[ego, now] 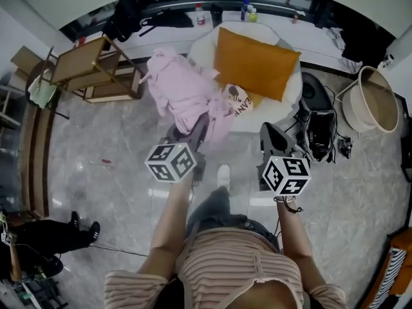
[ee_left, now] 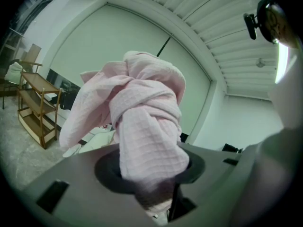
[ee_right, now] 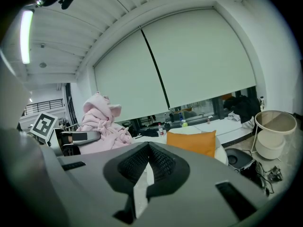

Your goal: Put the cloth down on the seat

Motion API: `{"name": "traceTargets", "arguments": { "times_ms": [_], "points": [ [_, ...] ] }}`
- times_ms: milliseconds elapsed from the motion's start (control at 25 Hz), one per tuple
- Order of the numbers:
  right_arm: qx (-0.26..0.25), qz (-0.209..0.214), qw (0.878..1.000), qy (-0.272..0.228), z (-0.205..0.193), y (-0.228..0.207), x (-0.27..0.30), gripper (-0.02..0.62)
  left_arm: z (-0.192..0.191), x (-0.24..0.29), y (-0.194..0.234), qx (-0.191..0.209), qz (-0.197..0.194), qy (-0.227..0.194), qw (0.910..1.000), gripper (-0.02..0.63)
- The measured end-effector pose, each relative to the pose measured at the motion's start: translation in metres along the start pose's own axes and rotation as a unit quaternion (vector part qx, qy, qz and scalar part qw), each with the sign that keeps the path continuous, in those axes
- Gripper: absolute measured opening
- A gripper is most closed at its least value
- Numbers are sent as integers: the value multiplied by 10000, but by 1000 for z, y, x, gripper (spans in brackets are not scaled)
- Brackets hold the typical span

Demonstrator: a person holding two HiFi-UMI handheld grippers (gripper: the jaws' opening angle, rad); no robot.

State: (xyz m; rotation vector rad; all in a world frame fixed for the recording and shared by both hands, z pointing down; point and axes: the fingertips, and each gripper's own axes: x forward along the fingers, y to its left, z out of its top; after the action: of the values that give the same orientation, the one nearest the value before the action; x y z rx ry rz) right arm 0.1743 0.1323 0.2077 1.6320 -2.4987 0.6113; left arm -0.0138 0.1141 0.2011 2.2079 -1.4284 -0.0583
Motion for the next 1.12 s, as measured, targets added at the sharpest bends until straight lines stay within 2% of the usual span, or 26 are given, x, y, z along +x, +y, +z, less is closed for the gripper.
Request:
{"name": "traceTargets", "arguments": {
  "times_ms": [320, 640, 920, 1120],
  "points": [
    [-2, -79, 9997, 228, 19, -13, 74, 8, 28, 59, 42, -155, -11, 109, 9998, 181],
    [-50, -186, 9989, 421, 21, -26, 116, 8, 32, 96, 69, -333, 13, 209, 9992, 181],
    [-57, 34, 9977, 676, 15, -34, 156, 8, 29, 125, 92, -490, 215, 266, 9982, 181],
    [-149, 320, 9960, 826, 26, -39, 200, 8, 34, 155, 111, -588, 428, 261, 9970, 181]
  ]
}}
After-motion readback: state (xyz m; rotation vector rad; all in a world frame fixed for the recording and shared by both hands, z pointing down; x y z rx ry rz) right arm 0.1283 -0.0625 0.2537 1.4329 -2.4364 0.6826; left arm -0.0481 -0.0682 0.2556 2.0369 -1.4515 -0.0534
